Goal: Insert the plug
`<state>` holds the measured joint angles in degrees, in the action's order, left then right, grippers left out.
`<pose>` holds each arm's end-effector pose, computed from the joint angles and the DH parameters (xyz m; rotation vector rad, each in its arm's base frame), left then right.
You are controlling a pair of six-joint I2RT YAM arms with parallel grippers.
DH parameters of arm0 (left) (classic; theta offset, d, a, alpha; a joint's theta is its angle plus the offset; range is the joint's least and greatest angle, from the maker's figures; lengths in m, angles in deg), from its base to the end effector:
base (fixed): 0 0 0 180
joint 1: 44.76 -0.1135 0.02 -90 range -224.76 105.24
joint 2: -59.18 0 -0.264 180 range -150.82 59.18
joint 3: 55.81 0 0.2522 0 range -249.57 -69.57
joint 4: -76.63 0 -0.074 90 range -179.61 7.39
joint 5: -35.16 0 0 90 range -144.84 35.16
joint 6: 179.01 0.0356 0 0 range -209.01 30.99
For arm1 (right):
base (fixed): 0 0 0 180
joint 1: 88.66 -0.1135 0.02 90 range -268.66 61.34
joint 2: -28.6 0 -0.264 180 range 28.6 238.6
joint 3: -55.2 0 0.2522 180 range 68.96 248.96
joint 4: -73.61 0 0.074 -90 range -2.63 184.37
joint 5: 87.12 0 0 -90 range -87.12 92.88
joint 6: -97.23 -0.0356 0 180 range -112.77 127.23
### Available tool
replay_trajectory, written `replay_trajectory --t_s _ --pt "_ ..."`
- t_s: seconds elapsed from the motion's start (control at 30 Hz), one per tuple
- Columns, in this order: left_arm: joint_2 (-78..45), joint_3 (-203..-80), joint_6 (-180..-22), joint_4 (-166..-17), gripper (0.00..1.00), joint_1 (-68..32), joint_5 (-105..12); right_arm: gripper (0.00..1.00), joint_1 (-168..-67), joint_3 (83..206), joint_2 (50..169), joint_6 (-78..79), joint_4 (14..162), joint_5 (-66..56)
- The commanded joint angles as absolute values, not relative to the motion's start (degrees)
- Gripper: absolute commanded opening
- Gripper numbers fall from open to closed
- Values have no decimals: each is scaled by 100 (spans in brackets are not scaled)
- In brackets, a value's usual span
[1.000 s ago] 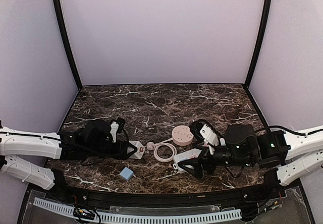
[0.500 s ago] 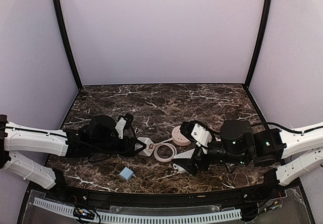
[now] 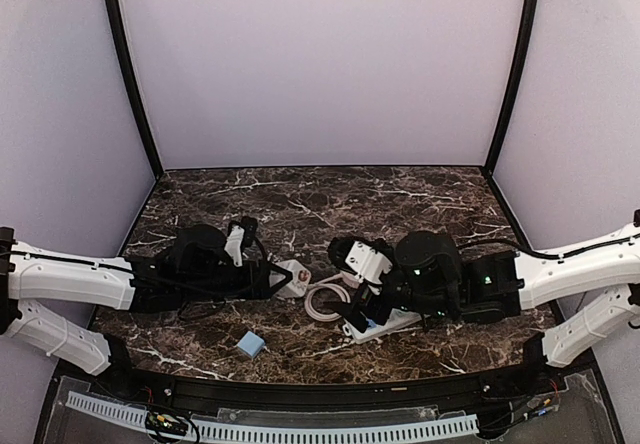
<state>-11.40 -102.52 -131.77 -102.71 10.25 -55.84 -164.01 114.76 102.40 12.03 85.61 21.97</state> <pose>0.1511 -0.2147 0.2149 0.2192 2.1562 -1.0372 0.0839 0.2751 0.2574 -1.1385 1.6812 0.4481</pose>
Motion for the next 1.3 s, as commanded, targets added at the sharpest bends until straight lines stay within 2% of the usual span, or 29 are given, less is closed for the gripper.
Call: replay_trajectory --t_s 0.0,0.33,0.93,1.27 --pt "-1035 -10230 -13644 -10395 40 1048 -6102 99 -16095 11913 10415 1091 8317 1628" --pt "-905 -9872 -13905 -11003 39 1045 -6189 99 -15870 12709 11422 1619 8662 796" --pt "-465 -9392 -14058 -11570 36 1044 -5975 98 -15595 13776 12838 2231 8714 816" --pt "-352 -9345 -14020 -11628 36 1052 -5939 95 -15480 13884 13031 2321 8645 634"
